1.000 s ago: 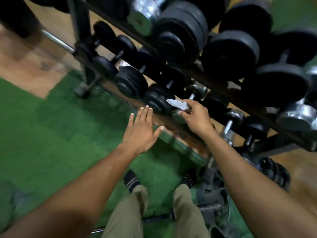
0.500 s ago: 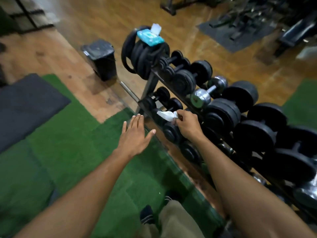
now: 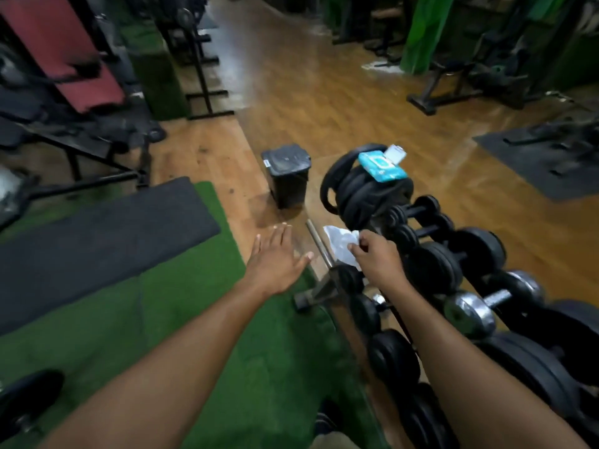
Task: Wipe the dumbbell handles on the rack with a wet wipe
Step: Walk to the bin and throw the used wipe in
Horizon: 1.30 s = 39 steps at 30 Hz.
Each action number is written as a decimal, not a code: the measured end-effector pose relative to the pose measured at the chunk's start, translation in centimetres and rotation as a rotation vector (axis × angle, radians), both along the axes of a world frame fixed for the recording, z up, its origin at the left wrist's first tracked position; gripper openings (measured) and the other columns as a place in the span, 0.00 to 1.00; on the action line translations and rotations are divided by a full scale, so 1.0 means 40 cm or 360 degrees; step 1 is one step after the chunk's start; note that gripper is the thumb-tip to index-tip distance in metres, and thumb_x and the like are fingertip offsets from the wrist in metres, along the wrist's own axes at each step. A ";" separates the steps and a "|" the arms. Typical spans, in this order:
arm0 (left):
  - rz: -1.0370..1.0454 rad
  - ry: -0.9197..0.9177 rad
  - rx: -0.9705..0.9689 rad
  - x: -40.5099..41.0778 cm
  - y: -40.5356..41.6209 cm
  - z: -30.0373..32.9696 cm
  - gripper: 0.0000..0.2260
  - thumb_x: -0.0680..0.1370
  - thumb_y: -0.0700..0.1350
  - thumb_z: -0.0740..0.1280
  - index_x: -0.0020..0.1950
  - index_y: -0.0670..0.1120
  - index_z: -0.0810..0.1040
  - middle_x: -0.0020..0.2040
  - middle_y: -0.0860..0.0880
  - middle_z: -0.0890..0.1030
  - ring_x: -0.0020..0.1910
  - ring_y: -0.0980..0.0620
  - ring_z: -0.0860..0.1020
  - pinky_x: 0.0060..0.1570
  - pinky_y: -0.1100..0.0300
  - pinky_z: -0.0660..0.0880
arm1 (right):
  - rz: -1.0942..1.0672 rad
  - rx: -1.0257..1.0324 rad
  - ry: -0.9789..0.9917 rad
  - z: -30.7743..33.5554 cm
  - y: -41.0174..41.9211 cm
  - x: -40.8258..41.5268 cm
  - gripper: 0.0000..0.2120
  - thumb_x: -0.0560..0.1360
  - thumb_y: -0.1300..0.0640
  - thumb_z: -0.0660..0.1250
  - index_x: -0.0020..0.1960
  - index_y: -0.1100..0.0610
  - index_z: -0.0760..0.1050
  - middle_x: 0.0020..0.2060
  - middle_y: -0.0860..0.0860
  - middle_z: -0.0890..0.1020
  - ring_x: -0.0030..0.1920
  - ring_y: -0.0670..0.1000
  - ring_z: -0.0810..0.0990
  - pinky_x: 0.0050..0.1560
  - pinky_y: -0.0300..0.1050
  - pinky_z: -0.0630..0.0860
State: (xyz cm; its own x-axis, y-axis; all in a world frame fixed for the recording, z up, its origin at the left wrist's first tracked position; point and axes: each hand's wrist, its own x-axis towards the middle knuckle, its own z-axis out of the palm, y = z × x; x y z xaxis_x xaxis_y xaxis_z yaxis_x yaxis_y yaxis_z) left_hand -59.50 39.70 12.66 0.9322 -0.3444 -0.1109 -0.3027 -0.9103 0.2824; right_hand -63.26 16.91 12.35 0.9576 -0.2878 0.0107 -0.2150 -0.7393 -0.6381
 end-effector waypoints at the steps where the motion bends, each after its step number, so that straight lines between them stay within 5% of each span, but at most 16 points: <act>1: 0.0034 -0.0010 -0.0006 0.029 0.003 0.012 0.38 0.82 0.67 0.52 0.84 0.44 0.49 0.84 0.46 0.51 0.82 0.47 0.50 0.80 0.43 0.44 | 0.0007 -0.0001 -0.0018 0.006 -0.003 0.043 0.15 0.76 0.49 0.67 0.37 0.55 0.66 0.30 0.49 0.74 0.37 0.53 0.74 0.36 0.50 0.68; 15: 0.0240 -0.0149 -0.0018 0.461 0.116 0.100 0.38 0.82 0.68 0.50 0.84 0.44 0.48 0.84 0.47 0.51 0.82 0.48 0.49 0.80 0.41 0.45 | 0.0251 -0.0074 -0.0180 0.104 0.077 0.615 0.12 0.73 0.46 0.66 0.40 0.54 0.72 0.34 0.48 0.79 0.38 0.53 0.77 0.35 0.49 0.70; 25: 0.0208 -0.0152 -0.0105 0.894 0.268 0.143 0.37 0.83 0.66 0.51 0.84 0.44 0.49 0.84 0.47 0.51 0.83 0.48 0.49 0.80 0.42 0.44 | 0.0133 -0.0095 -0.0138 0.150 0.233 1.027 0.11 0.72 0.51 0.67 0.45 0.60 0.77 0.39 0.58 0.83 0.42 0.58 0.81 0.38 0.51 0.75; 39: 0.0056 -0.0191 -0.0117 1.424 0.405 0.175 0.39 0.82 0.68 0.49 0.84 0.45 0.48 0.84 0.48 0.51 0.83 0.49 0.49 0.80 0.43 0.44 | -0.0035 -0.0048 -0.0178 0.210 0.343 1.469 0.05 0.71 0.53 0.68 0.38 0.53 0.78 0.32 0.48 0.81 0.35 0.50 0.79 0.33 0.43 0.68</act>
State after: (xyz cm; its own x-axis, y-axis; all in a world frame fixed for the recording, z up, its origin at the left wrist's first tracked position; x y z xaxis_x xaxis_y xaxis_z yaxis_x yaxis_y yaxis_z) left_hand -2.56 55.91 19.66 0.9489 -0.3145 0.0261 -0.3066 -0.8991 0.3125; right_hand -4.51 30.64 20.75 0.9434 -0.3066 0.1261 -0.1601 -0.7544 -0.6366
